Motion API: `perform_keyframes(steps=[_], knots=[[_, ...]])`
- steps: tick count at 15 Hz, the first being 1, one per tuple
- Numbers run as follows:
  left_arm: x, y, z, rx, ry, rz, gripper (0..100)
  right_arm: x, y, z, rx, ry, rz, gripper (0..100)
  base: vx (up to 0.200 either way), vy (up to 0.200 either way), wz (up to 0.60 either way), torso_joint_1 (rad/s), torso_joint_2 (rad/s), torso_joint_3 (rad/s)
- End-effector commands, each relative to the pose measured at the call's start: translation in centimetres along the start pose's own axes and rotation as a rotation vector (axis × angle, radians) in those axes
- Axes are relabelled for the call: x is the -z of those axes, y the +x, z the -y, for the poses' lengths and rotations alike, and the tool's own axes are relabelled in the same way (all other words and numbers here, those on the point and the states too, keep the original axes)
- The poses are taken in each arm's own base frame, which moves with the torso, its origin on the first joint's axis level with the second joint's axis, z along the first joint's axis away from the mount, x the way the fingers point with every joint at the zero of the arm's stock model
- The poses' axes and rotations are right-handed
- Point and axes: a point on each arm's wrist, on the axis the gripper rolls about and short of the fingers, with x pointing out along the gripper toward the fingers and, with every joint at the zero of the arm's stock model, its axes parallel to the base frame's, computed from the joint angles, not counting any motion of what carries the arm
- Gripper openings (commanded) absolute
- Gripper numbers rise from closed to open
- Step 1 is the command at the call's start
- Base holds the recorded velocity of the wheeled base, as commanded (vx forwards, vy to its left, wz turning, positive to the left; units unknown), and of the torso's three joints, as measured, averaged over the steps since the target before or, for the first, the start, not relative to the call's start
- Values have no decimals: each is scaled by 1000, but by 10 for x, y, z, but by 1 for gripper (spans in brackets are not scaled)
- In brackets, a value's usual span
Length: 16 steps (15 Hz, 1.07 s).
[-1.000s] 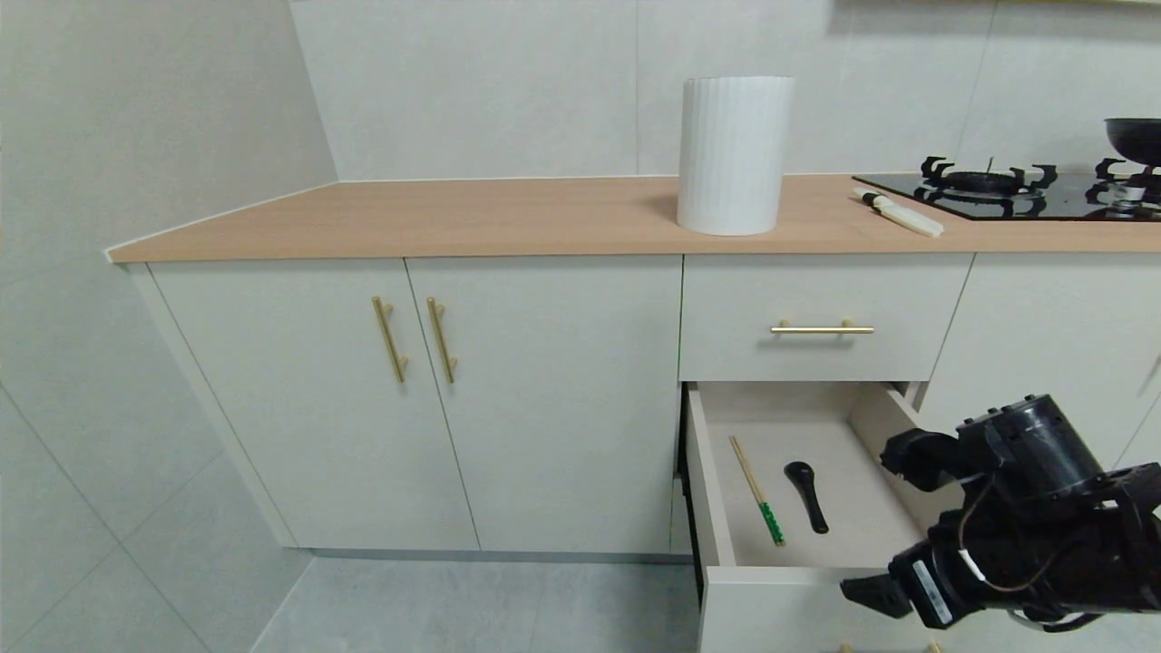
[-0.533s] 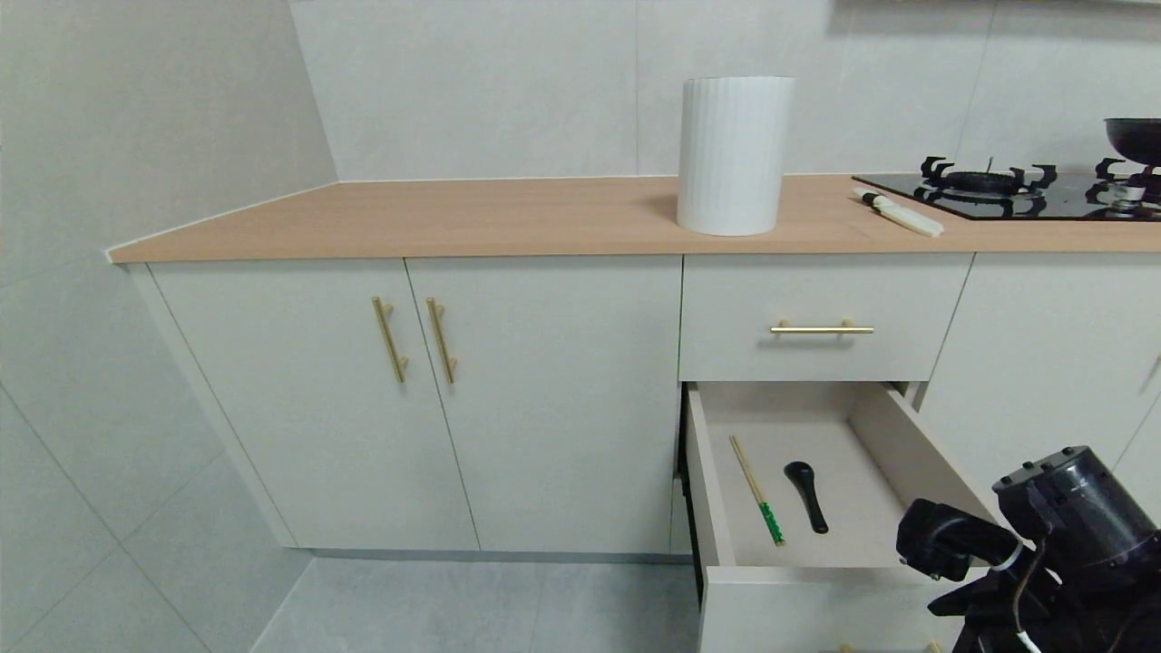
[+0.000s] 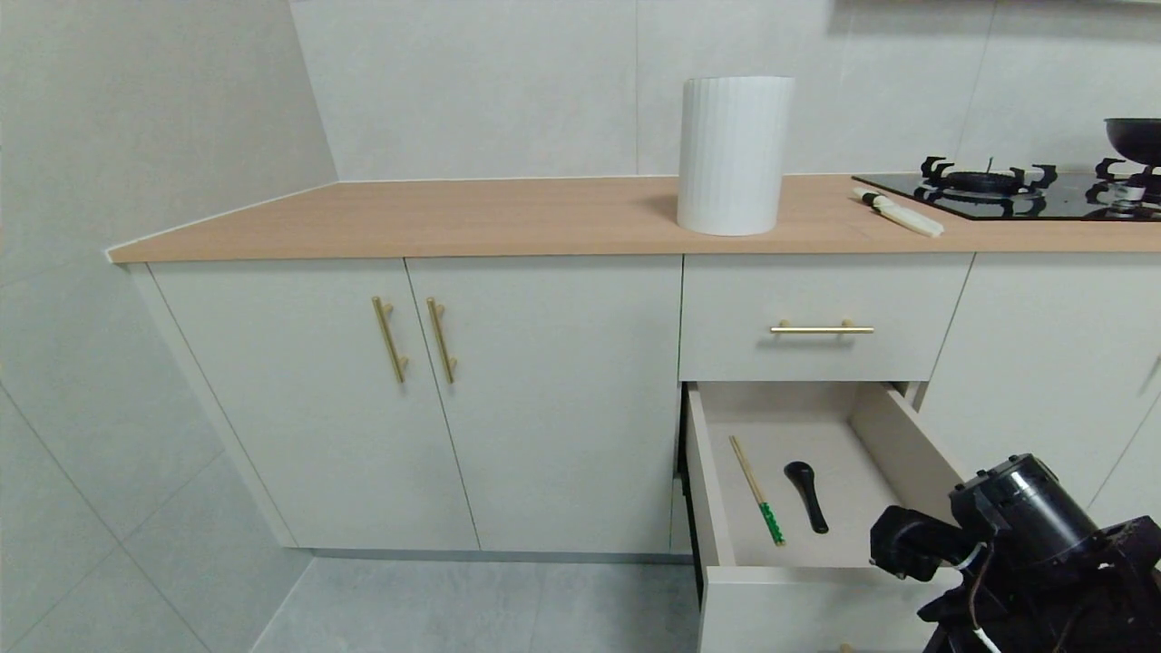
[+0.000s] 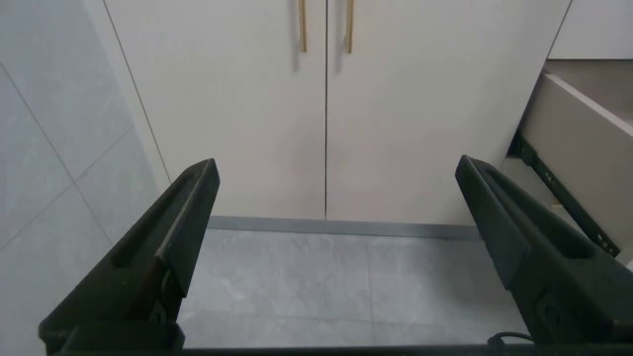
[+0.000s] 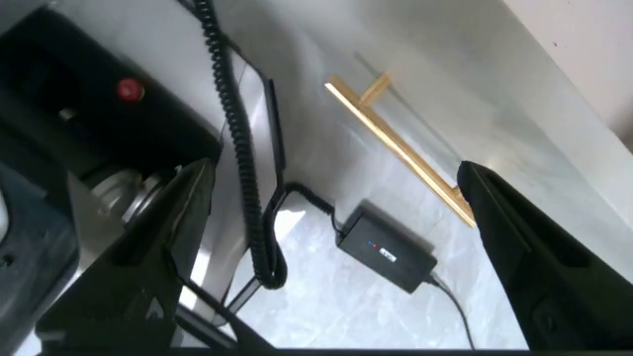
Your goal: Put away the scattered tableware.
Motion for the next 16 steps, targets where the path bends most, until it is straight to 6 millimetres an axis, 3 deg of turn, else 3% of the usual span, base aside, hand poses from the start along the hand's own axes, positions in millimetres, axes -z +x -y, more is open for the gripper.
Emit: perform_keyframes(steps=[1, 11, 16], knots=[[0, 0, 0, -1, 0, 0, 100, -7, 13, 3, 40, 56, -42, 100, 0, 0, 0, 0, 0, 0], [0, 0, 0, -1, 0, 0, 100, -52, 49, 24, 295, 376, -11, 100, 0, 0, 0, 0, 0, 0], [0, 0, 0, -1, 0, 0, 100, -79, 81, 53, 393, 458, 60, 100, 0, 0, 0, 0, 0, 0]])
